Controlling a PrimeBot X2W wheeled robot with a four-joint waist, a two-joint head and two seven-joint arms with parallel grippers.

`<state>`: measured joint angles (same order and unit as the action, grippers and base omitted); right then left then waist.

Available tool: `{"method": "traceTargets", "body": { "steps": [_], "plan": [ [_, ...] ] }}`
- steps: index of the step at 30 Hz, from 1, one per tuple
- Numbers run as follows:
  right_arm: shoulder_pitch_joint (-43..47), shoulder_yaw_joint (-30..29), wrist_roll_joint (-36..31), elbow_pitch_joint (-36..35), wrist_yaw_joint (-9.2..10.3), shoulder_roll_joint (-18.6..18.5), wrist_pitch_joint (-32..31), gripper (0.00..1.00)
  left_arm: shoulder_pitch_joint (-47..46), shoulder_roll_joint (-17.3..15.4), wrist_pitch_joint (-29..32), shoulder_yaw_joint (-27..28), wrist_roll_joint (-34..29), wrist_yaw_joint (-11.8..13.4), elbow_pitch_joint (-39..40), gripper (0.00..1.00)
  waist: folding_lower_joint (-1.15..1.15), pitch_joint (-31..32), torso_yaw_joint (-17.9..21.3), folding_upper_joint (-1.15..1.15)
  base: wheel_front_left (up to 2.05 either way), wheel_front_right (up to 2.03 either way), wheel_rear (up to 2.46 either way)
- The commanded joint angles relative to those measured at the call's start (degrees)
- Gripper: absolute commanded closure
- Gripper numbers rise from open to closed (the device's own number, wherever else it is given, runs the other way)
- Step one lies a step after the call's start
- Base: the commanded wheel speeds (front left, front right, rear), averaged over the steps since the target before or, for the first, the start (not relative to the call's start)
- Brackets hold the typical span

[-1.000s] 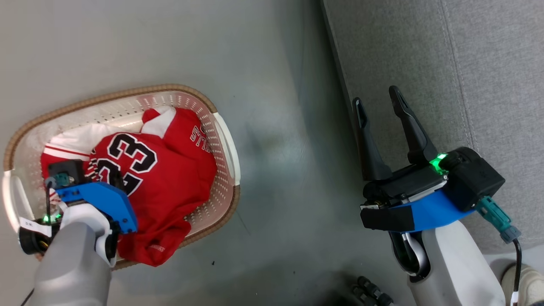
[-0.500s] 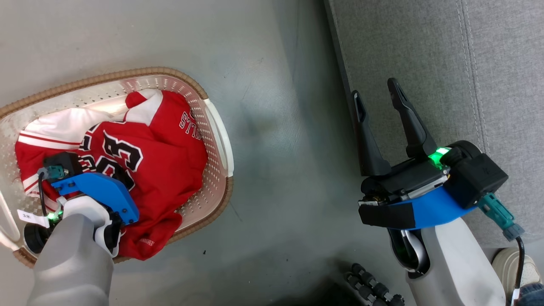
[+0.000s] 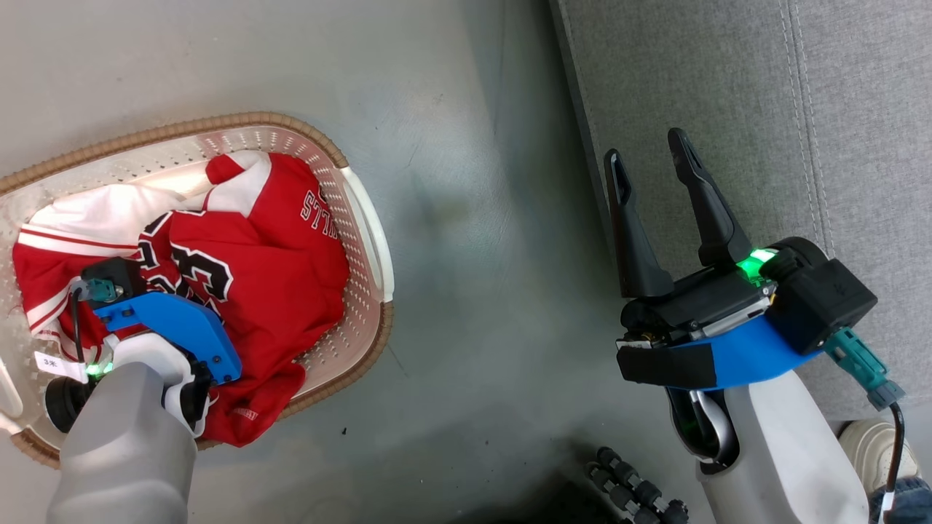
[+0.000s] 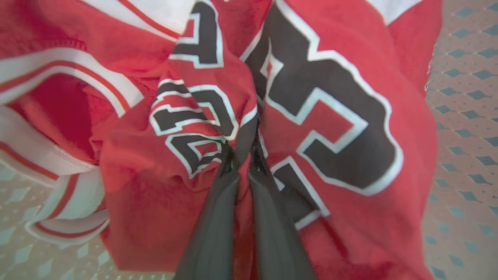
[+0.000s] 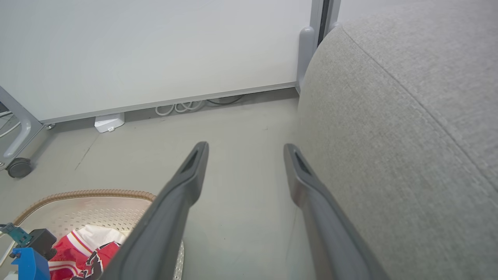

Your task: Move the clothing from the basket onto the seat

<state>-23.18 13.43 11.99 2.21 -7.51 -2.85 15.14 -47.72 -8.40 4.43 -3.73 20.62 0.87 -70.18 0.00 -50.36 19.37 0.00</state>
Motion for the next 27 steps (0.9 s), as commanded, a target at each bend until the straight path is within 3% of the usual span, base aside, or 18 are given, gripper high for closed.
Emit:
{"method": "traceTargets", "body": {
  "steps": [1, 9, 18, 27],
  "plan": [
    [-0.9, -0.1, 0.1, 0.1, 0.03, -0.1, 0.0, 0.00, -0.6, -0.4, -0.3, -0.1, 0.0, -0.2, -0.2, 1.00, 0.00, 0.1, 0.0, 0.00, 0.00, 0.00, 0.00],
    [-1.1, -0.3, -0.8, 1.1, 0.04, -0.1, 0.0, 0.00, -0.7, -0.1, -1.6, -0.9, 0.4, -0.9, -0.8, 1.00, 0.00, 2.2, -0.9, 0.00, 0.00, 0.00, 0.00],
    [-0.3, -1.3, -2.9, 3.0, 0.04, -0.1, 0.0, 0.00, 1.2, 1.6, -5.2, -1.7, 0.8, -3.2, -1.1, 1.00, 0.00, 10.2, -3.8, 0.00, 0.00, 0.00, 0.00],
    [4.8, -1.9, -5.0, 7.4, 0.04, -0.1, 0.0, 0.00, 5.0, 4.4, -10.6, -4.5, 1.2, -6.9, -1.1, 1.00, 0.00, 26.1, -7.3, 0.00, 0.00, 0.00, 0.00]
  ]
}}
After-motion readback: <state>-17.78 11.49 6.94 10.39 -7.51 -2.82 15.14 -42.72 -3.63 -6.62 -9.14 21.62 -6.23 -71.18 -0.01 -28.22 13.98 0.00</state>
